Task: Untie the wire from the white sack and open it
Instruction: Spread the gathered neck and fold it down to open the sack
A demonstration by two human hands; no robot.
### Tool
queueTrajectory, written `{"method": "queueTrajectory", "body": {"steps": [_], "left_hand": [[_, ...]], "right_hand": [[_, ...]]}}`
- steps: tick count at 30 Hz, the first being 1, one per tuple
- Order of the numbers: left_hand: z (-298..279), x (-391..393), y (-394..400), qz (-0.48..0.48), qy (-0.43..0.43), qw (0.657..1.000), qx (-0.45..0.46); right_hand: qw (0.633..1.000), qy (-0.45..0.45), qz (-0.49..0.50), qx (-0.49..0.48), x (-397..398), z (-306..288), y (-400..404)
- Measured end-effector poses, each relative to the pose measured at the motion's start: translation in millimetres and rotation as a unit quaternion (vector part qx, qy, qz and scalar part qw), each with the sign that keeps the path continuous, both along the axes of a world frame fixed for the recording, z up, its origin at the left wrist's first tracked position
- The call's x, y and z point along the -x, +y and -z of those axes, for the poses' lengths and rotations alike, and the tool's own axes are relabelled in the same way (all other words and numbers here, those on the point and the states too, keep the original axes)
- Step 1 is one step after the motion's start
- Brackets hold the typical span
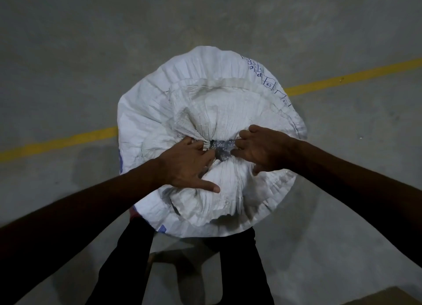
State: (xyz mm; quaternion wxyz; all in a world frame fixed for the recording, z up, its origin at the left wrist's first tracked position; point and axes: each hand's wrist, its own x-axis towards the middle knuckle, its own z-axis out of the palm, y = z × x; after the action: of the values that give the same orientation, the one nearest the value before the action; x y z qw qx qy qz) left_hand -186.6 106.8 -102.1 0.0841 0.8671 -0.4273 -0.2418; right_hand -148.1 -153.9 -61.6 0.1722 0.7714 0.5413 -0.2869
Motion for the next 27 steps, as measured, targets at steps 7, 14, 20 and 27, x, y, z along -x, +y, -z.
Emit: {"method": "queueTrajectory", "body": {"steps": [7, 14, 20, 27], "left_hand": [[-11, -13, -10, -0.015, -0.02, 0.999, 0.023], [-22, -12, 12, 0.133, -0.024, 0.982, 0.133], [-37, -5, 11, 0.129, 0.151, 0.974, 0.107], [-48, -10, 29, 0.064, 0.216, 0.974, 0.0]], "right_hand": [[0.989, -0.035, -0.044, -0.136, 5, 2, -10], [0.984, 0.069, -0.1, -0.129, 14, -5, -15], [0.967, 0.188, 0.081, -0.149, 19, -22, -14], [0.946, 0.264, 0.179, 0.055, 26, -32, -7]]}}
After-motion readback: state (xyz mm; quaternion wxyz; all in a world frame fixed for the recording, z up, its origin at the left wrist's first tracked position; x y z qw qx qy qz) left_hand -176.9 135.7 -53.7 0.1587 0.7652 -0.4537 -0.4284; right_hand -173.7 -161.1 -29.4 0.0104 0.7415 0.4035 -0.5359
